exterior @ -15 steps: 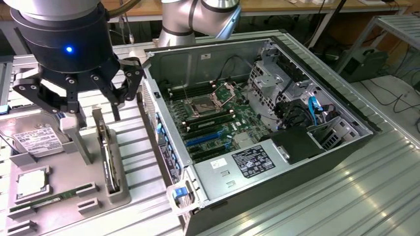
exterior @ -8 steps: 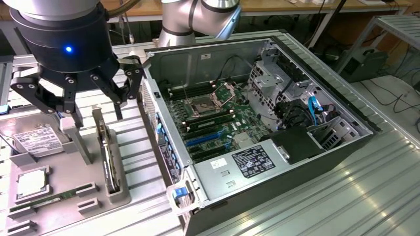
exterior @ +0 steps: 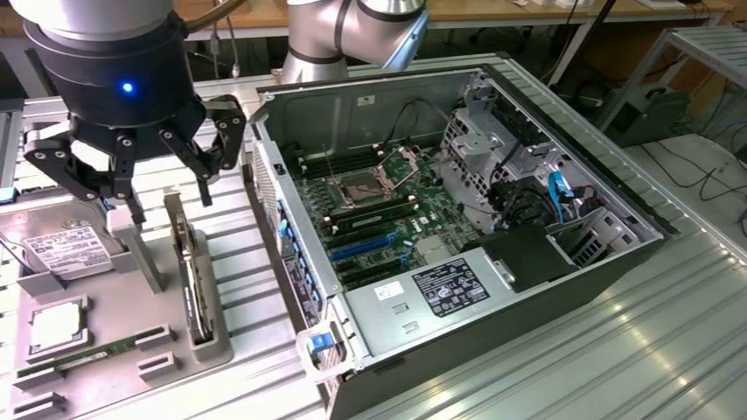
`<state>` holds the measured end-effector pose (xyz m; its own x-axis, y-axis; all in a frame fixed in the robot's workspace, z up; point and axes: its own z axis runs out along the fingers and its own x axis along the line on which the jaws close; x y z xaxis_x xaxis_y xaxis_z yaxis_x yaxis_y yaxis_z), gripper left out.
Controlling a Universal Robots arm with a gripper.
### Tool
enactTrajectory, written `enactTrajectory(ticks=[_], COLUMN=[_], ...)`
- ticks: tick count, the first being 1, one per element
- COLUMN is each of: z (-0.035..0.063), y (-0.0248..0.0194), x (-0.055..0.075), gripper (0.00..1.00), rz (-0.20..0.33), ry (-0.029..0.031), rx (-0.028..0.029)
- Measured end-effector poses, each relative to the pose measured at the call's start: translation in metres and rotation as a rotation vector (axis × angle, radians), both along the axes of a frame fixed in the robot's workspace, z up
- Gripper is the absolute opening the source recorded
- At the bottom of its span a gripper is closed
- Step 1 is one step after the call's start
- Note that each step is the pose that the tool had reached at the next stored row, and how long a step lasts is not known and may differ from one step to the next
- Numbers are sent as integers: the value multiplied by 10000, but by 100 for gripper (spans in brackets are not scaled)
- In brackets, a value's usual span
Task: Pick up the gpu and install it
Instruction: 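Pick up the gpu and move the gpu toward the slot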
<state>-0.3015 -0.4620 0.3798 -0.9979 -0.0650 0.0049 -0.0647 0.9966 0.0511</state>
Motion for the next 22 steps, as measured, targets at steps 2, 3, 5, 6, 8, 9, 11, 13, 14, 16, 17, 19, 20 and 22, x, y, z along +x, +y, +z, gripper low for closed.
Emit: enactTrajectory(ticks=[2,3,5,6,8,9,11,13,14,16,17,19,20,22], z=[-21,-44,-70,-80,-110,-122,-151,-186,-207,-241,-254,-293,-302,-321], y=[0,0,1,5,25,32,38,38,39,39,39,39,38,39], x=[-49,-96,-113,-115,-115,-115,-117,-117,-118,-119,-118,-119,-118,-119], gripper=[60,60,60,60,60,60,60,60,60,60,60,60,60,60], rz=[70,70,67,62,19,-17,-63,-67,-70,-74,-75,-76,-76,-76], ry=[3,-5,-7,-4,-7,-7,-9,-8,-8,-7,-7,-7,-6,-7], rx=[-3,0,0,-3,-1,-2,0,-1,-1,-2,-1,-2,-2,-2])
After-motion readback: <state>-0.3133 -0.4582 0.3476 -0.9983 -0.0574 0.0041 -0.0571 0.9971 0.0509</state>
